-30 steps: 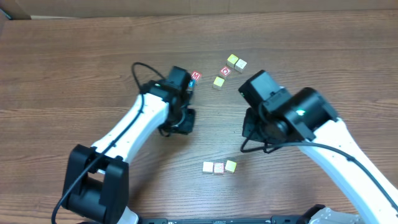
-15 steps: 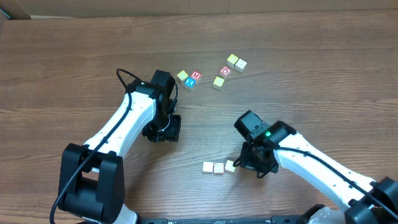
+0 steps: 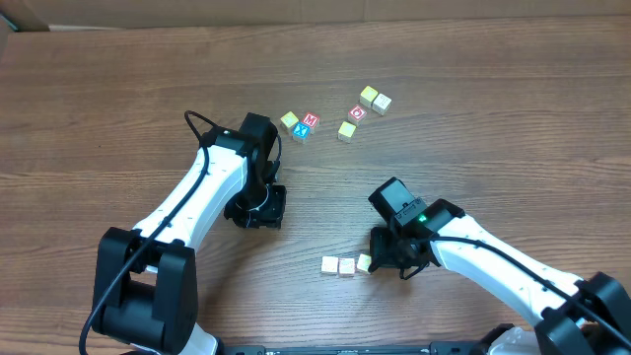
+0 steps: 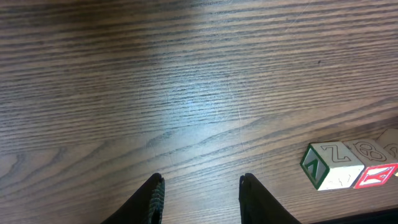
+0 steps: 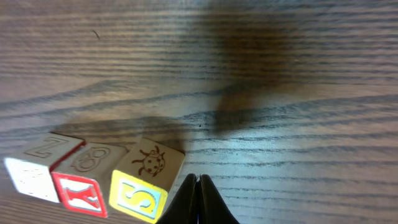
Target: Flip 3 blocks
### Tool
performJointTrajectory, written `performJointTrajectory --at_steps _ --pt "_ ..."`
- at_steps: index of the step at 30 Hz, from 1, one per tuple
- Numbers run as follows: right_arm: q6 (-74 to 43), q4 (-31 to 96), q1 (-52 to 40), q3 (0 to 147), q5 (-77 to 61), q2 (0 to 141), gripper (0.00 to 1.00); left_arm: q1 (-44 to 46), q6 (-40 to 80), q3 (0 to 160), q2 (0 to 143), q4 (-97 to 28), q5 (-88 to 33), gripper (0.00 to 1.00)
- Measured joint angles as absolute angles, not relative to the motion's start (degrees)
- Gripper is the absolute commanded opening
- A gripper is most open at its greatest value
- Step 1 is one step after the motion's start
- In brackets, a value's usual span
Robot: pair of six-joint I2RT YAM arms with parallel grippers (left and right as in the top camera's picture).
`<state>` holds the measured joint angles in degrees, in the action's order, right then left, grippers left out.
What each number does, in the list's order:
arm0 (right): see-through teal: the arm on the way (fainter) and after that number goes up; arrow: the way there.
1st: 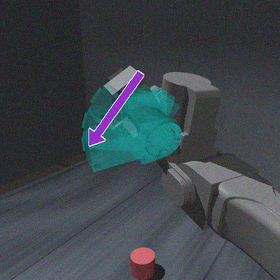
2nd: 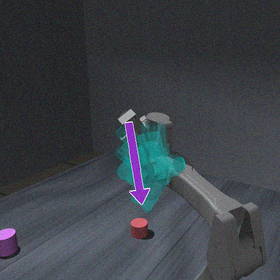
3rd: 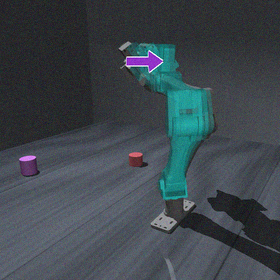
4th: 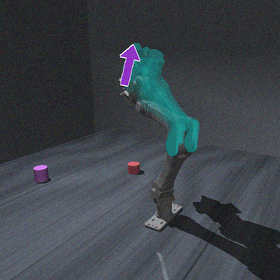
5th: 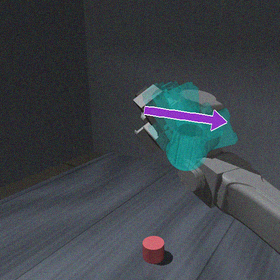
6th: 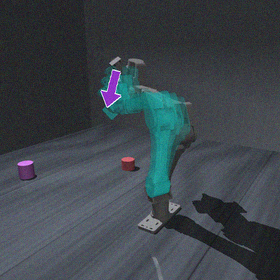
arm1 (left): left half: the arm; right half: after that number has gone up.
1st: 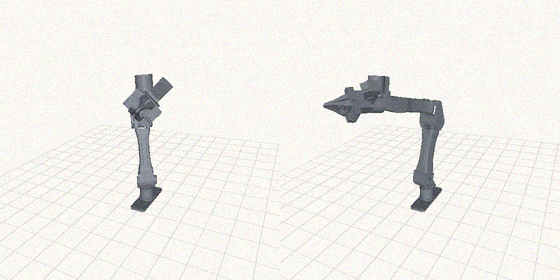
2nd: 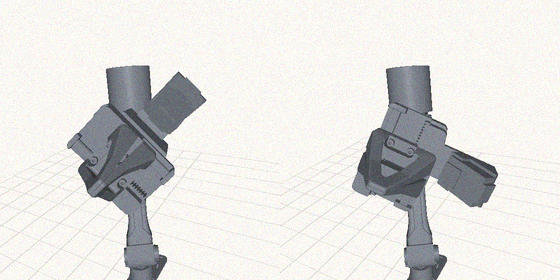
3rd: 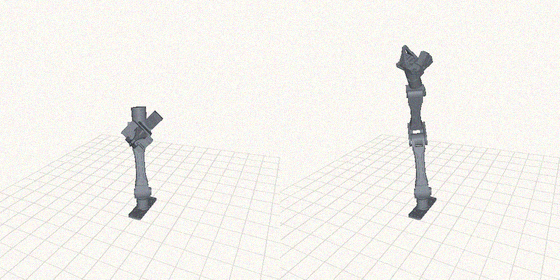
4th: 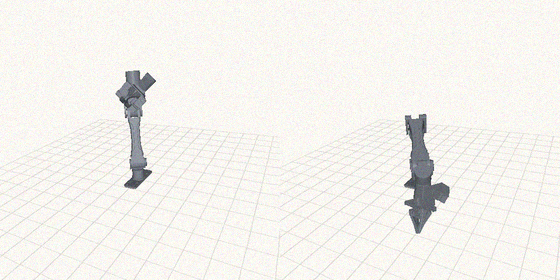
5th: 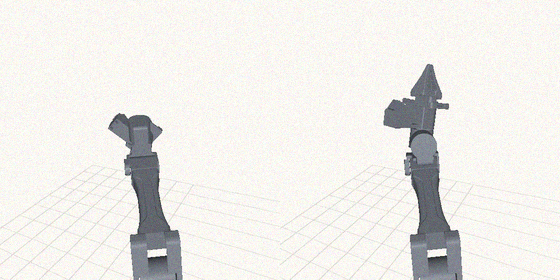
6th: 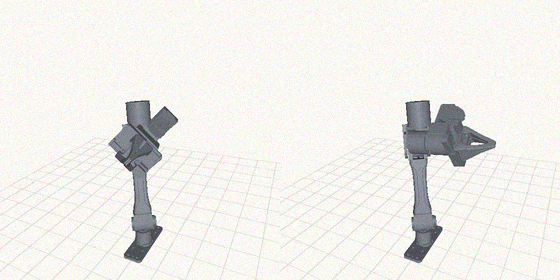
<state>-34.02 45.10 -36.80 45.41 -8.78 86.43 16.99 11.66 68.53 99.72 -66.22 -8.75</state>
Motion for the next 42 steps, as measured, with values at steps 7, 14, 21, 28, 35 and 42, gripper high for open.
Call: performJointTrajectory --at_steps 7,14,21,28,35,42 --pt "-29.7 43.3 -36.8 45.4 -10.6 89.1 0.04 17.0 11.7 68.5 99.7 -66.3 -8.8 0.33" --pt "-27.3 42.6 -36.8 45.4 -11.4 89.2 0.04 17.0 11.7 68.5 99.7 -66.2 -8.8 0.32" --pt "-25.6 42.4 -36.8 45.4 -12.6 89.2 0.07 17.0 11.7 68.5 99.7 -66.0 -8.8 0.32" --pt "-23.2 41.6 -36.8 45.4 -14.4 89.2 0.09 17.0 11.7 68.5 99.7 -65.6 -8.8 0.3" --pt "-22.5 41.2 -36.8 45.4 -15.3 89.2 0.11 17.0 11.7 68.5 99.7 -65.2 -8.8 0.3" --pt "-23.1 41.5 -36.8 45.4 -15.6 89.2 0.06 17.0 11.7 68.5 99.7 -64.1 -8.8 0.3"
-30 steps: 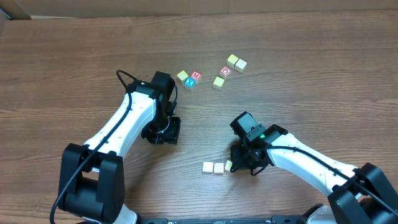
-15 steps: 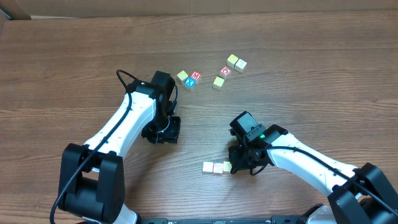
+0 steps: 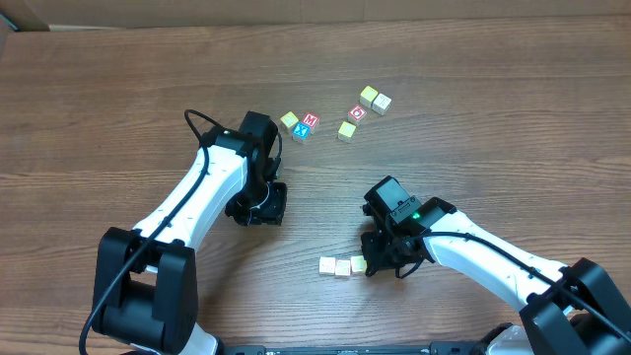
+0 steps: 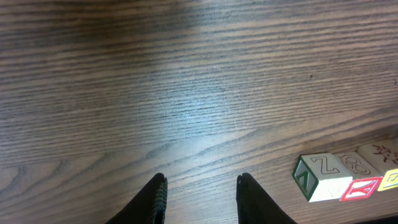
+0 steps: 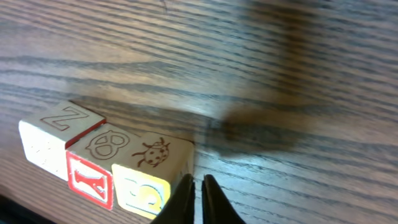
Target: Flip 3 blocks
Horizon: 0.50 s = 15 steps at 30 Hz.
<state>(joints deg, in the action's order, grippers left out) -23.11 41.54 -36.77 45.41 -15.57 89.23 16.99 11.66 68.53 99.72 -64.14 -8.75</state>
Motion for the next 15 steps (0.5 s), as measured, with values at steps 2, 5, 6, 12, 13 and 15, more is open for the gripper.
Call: performJointTrajectory --at_steps 2,5,6,12,13,15 --pt "-24.7 41.6 -36.7 45.4 -14.5 89.2 0.05 17.0 11.7 68.5 99.7 -64.0 -8.8 0.3" --pt "-28.2 41.6 -35.6 45.4 -13.0 89.2 0.05 17.0 11.7 68.5 99.7 -63.8 -8.8 0.3" --pt "-30.0 41.6 -34.9 45.4 -12.6 89.2 0.05 17.0 11.7 68.5 99.7 -63.8 -8.8 0.3" --pt "-35.9 39.9 -33.1 45.4 -11.7 89.2 0.04 17.0 11.9 68.5 99.7 -63.5 -8.9 0.3" --pt "-36.1 39.0 -33.0 45.4 -11.7 89.2 0.04 17.0 11.9 68.5 99.7 -63.3 -9.0 0.3" --pt "-35.6 36.2 -33.0 45.4 -12.1 89.2 0.05 17.0 11.9 68.5 99.7 -63.0 -9.3 0.3"
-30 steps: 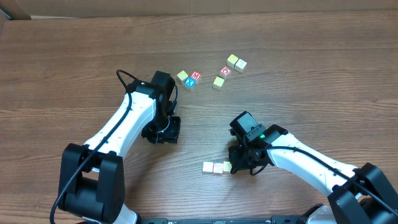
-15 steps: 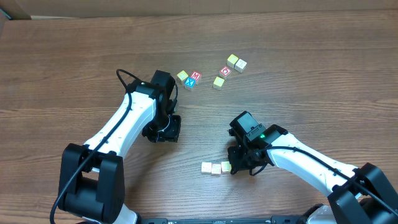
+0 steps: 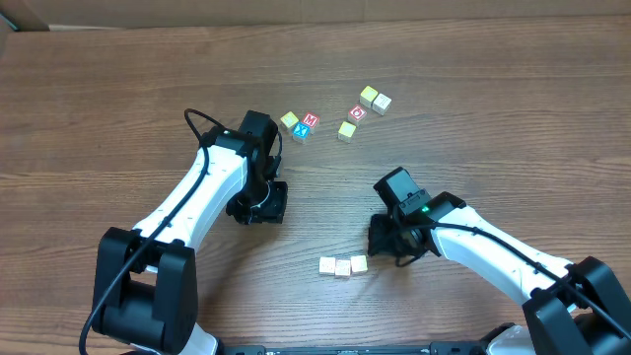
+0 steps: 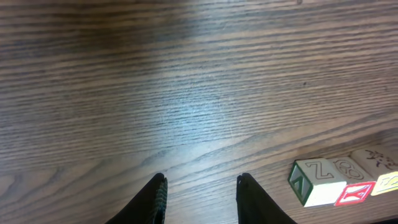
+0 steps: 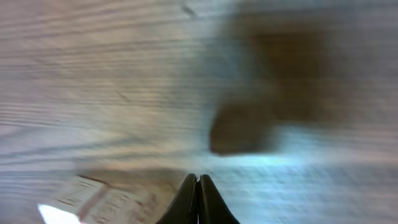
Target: Flip 3 blocks
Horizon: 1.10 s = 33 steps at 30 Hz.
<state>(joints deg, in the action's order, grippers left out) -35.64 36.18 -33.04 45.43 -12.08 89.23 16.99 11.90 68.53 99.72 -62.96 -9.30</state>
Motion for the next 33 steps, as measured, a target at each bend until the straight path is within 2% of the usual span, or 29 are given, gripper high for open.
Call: performJointTrajectory --at_steps 5,33 --pt "-32.7 31.9 -33.0 45.5 -15.2 89.2 0.05 17.0 11.9 68.5 99.7 -62.5 -9.6 0.31" --pt "-33.9 36.5 -37.2 45.5 -19.9 89.2 0.04 17.0 11.9 68.5 99.7 -62.3 -9.8 0.31"
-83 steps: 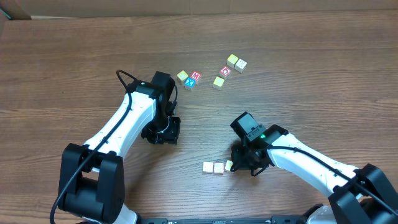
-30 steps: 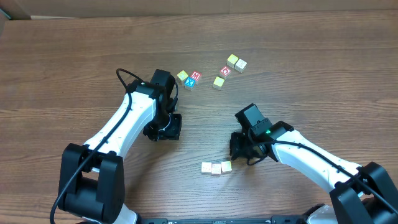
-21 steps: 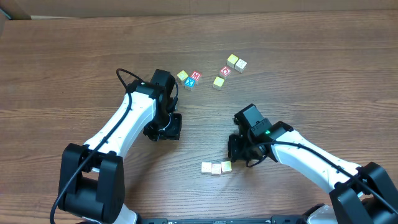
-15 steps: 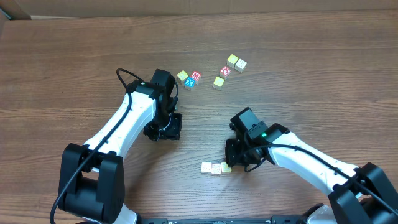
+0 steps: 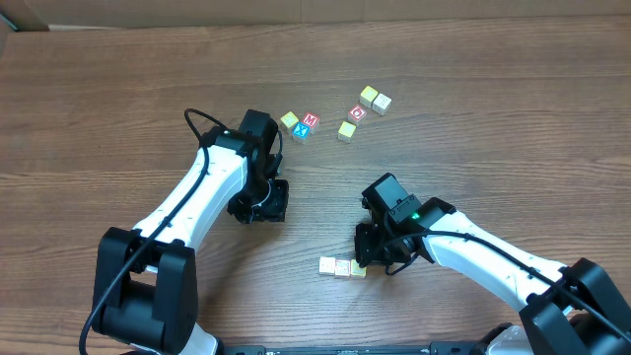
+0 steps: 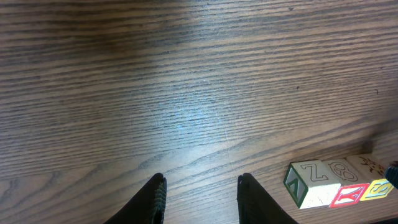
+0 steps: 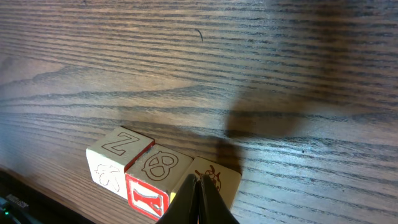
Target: Flip 3 blocks
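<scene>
Three blocks lie in a row near the table's front: a Z block (image 7: pixel 118 148), a pretzel block (image 7: pixel 160 170) with a red face, and a ladybug block (image 7: pixel 219 179). In the overhead view the row (image 5: pixel 341 267) sits just left of my right gripper (image 5: pixel 373 258). My right gripper (image 7: pixel 197 185) is shut, its tips over the ladybug block's top face, holding nothing. My left gripper (image 6: pixel 200 182) hovers open over bare wood, with the same row (image 6: pixel 329 185) at its lower right.
Several more lettered blocks lie scattered at the back of the table (image 5: pixel 79 99): a yellow one (image 5: pixel 289 120), a red-and-blue pair (image 5: pixel 307 125) and a group (image 5: pixel 361 110) further right. The left arm (image 5: pixel 207 197) stretches across the middle left.
My right gripper has moved left and forward, from beside the row's right end to over the ladybug block. The three blocks and the left arm have hardly moved.
My right gripper stood shut at the ladybug block's right side, the block a little askew from the other two. Then the block was flush in the row, jaws slightly apart. Then the gripper was back to the right, shut; now it is over that block again.
</scene>
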### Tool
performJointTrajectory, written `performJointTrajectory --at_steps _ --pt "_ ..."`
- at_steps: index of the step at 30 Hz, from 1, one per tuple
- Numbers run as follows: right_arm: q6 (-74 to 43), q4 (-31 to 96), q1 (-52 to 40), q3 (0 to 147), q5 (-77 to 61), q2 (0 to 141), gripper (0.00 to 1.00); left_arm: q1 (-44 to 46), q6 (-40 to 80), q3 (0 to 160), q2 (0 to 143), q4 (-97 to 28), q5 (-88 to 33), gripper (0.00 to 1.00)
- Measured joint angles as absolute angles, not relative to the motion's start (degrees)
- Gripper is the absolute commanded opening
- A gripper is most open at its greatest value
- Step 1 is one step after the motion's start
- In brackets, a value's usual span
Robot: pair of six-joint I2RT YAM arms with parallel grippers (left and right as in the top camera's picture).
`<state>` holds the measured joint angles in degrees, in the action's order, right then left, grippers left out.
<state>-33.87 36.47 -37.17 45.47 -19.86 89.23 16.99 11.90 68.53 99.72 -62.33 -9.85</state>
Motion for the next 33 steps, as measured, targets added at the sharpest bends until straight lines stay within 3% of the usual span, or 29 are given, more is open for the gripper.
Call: performJointTrajectory --at_steps 33 --pt "-30.3 35.6 -37.2 45.5 -22.0 89.2 0.04 17.0 11.9 68.5 99.7 -62.3 -9.8 0.32"
